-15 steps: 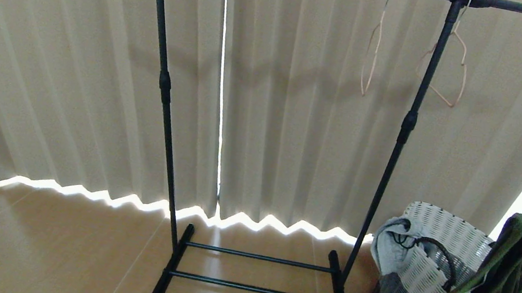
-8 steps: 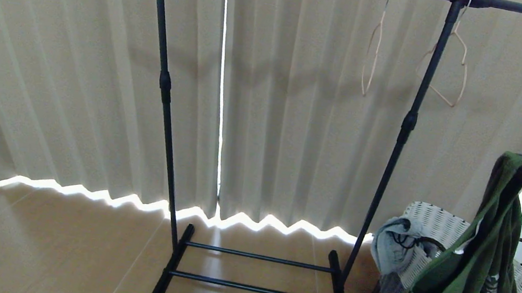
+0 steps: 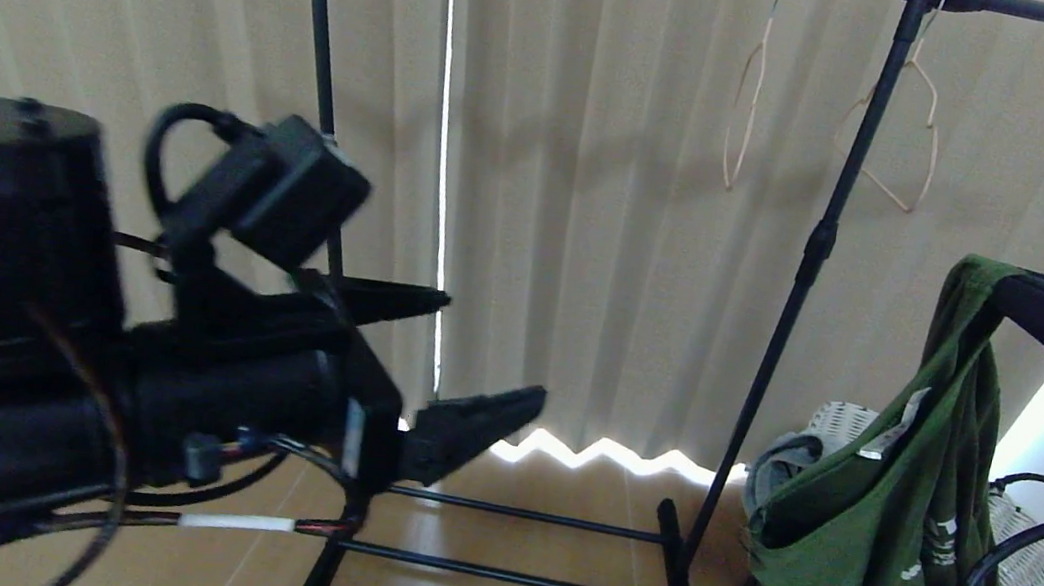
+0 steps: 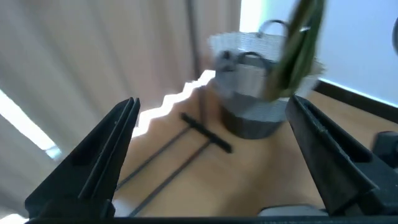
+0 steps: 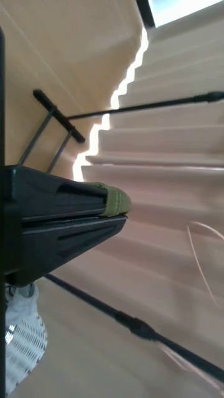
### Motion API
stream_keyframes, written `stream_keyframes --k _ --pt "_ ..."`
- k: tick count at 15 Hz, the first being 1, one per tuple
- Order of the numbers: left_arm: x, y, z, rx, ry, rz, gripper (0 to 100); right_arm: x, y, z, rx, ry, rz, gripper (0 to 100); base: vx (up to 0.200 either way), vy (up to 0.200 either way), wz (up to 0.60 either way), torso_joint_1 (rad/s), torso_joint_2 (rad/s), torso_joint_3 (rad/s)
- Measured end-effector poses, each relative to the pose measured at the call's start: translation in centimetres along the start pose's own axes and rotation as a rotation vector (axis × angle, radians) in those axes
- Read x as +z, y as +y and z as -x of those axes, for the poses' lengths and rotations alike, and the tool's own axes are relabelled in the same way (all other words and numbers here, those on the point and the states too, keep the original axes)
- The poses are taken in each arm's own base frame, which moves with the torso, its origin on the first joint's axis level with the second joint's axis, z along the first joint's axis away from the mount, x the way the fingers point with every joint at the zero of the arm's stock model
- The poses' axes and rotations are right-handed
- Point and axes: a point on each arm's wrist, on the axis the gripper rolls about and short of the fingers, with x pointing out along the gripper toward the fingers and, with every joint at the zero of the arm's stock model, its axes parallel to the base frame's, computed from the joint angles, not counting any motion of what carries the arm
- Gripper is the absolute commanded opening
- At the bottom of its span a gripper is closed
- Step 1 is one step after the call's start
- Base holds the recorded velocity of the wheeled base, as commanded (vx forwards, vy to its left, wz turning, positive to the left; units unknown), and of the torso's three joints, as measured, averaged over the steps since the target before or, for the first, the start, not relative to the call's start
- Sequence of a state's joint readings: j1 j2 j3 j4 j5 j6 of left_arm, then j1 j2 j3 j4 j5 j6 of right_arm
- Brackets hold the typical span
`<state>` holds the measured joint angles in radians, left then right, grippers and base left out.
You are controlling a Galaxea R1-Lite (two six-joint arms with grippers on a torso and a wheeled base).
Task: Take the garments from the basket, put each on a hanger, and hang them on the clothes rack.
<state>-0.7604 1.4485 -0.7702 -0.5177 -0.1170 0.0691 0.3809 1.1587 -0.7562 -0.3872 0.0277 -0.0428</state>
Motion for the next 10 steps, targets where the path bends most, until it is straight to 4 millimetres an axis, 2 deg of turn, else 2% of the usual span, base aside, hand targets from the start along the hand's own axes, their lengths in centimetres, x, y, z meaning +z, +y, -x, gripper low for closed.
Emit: stream_keyframes --k 6,10 --pt "-1.6 -6.6 -11.0 -0.09 0.089 0.035 100 0.4 0.9 0.8 0.067 -0.026 -0.036 0 0.0 0.0 0.0 0.0 0.0 0.0" --pt "-3.2 -9.5 -15.0 -0.14 0.12 0.032 100 0.7 1.3 1.4 0.091 -0.045 -0.036 0 0.0 0.0 0.0 0.0 0.0 0.0"
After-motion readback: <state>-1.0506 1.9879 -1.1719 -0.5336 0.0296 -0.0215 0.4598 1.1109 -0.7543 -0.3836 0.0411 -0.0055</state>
